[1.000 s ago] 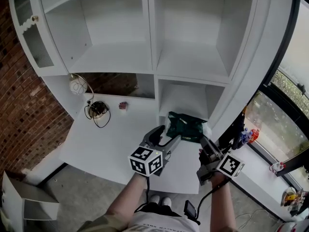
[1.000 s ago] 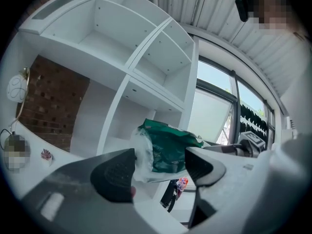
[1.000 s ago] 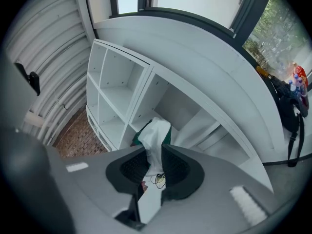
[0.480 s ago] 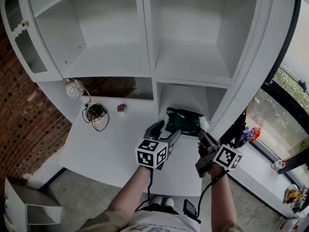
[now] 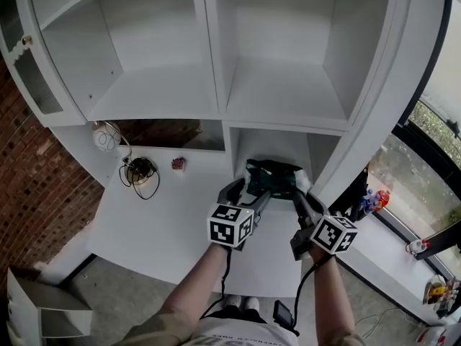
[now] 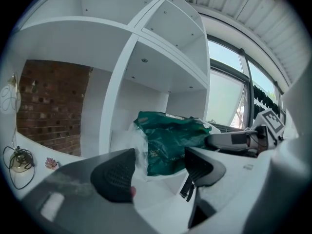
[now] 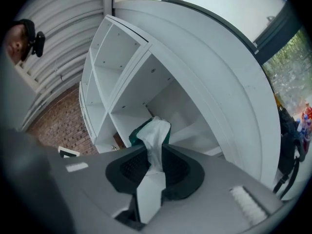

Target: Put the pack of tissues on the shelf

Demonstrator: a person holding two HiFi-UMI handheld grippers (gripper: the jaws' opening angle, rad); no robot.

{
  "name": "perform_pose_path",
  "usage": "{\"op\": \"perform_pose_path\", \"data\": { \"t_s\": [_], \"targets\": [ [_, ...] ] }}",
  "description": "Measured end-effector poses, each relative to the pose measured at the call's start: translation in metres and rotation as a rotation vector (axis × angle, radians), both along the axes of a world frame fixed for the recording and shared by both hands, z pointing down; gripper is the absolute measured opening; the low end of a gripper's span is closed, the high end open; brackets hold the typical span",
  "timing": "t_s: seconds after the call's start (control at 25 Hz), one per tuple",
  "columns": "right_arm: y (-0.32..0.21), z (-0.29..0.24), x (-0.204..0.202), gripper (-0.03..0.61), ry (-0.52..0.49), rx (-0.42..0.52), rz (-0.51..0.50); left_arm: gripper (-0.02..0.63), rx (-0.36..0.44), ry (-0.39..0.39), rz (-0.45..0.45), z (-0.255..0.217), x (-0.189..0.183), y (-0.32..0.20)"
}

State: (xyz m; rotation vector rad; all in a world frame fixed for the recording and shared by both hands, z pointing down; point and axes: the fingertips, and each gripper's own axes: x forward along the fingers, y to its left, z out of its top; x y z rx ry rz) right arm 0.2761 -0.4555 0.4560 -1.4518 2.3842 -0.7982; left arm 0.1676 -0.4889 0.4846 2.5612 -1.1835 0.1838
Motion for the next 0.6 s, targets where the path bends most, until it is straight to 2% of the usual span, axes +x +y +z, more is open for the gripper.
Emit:
{"op": "perform_pose_path", "data": {
  "t_s": [0.28,0.6],
  "targets": [
    [-0.011,-0.003,-0.004,0.067,0.147,0.11,0.026,0.336,0.002,-0.02,-0.01,0.005,0.002,-0.015],
    [-0.027,0.005,0.0,0.067,0.152,0.108,0.065,0.336,0.007,-0.046,-0.017,0.005,0.005,-0.029]
  ]
}}
